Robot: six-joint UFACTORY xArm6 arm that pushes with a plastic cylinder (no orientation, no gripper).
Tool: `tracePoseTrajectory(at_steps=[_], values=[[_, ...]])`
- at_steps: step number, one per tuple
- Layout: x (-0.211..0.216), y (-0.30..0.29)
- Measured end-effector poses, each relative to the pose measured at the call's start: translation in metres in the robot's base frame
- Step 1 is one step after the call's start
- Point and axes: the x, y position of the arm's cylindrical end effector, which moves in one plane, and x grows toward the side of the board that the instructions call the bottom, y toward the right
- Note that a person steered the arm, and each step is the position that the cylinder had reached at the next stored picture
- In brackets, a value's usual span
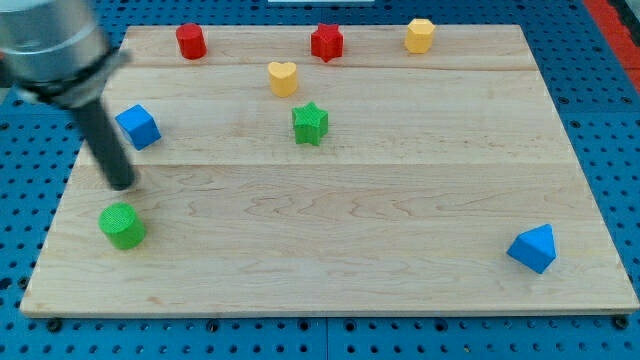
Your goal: Move the green circle horizontally to the right side of the green star
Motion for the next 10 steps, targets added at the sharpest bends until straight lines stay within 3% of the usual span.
tracePoseTrajectory(at_steps=[1, 2, 4, 5, 6, 7, 9, 10], values=[[0.041, -0.039], [0.077, 0.009], [0.053, 0.067], [0.045, 0.174], [0.034, 0.213], [-0.007, 0.244], [-0.029, 0.222], [-0.037, 0.248]])
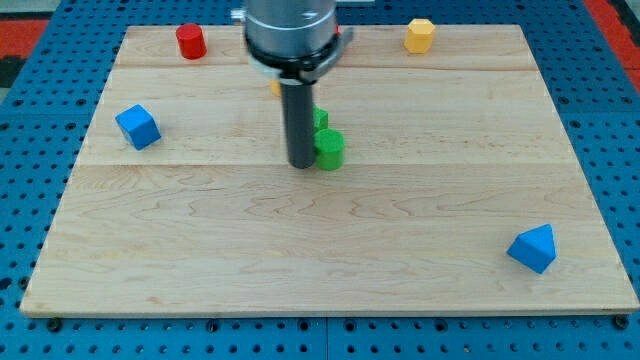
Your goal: Move the green circle horizontally to the right side of the green star
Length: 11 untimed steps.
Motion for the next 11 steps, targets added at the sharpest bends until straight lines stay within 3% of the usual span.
tracePoseTrajectory(at_steps=[1, 3, 5, 11], values=[[-0.022, 0.069], [-0.041, 0.038], [-0.045, 0.125], [-0.045, 0.083]])
